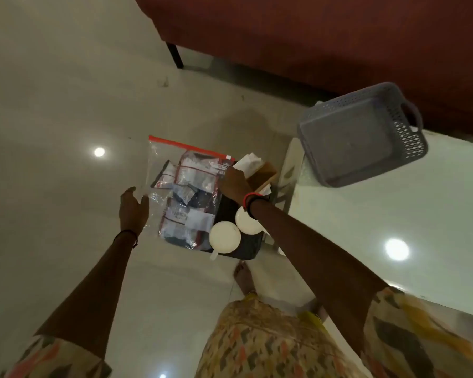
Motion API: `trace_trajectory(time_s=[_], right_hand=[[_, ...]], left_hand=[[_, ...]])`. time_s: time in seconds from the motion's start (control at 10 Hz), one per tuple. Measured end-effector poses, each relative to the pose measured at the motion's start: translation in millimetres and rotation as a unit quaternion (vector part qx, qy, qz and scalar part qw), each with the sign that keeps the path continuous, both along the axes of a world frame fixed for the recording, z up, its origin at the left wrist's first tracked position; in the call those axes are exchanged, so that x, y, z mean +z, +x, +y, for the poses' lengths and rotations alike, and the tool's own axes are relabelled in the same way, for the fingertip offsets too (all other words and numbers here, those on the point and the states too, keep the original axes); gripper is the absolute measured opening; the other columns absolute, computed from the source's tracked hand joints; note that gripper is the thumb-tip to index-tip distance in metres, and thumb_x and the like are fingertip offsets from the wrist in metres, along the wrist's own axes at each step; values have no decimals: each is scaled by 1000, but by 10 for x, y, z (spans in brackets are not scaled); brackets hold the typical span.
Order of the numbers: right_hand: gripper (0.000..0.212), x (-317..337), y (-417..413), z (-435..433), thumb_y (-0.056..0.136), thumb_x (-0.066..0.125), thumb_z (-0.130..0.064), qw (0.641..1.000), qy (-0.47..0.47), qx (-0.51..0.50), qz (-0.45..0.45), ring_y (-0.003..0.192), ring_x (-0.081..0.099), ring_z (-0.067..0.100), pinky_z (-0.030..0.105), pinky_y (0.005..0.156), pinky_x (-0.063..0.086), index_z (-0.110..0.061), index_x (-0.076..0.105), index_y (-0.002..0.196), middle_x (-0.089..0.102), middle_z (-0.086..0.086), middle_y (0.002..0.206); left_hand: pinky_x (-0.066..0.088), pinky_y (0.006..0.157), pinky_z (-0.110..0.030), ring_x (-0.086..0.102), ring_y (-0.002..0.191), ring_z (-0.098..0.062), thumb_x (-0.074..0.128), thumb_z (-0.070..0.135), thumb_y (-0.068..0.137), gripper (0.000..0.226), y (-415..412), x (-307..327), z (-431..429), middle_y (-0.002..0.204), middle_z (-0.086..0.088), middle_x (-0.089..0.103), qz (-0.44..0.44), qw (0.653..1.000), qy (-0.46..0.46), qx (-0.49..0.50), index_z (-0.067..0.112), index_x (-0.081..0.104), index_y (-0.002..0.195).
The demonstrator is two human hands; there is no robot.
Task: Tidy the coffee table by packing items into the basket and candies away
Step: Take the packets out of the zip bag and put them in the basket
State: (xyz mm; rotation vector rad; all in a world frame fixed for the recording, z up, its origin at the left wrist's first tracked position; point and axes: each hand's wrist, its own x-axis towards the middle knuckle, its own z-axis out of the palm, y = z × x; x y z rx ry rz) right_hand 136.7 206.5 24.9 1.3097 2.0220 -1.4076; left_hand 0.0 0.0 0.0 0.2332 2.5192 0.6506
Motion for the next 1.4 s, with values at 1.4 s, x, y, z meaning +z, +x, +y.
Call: trace_trajectory(time_s=[1.4], right_hand=[[14,1605,1035,533,84,71,-16,849,-119,-310,411,90,67,14,27,84,56,-19,65,96,70,1,96]], left_hand=[[51,91,-21,65,94,-13,62,17,86,20,761,1862,1142,92,7,69,63,904,423,-1,37,65,86]])
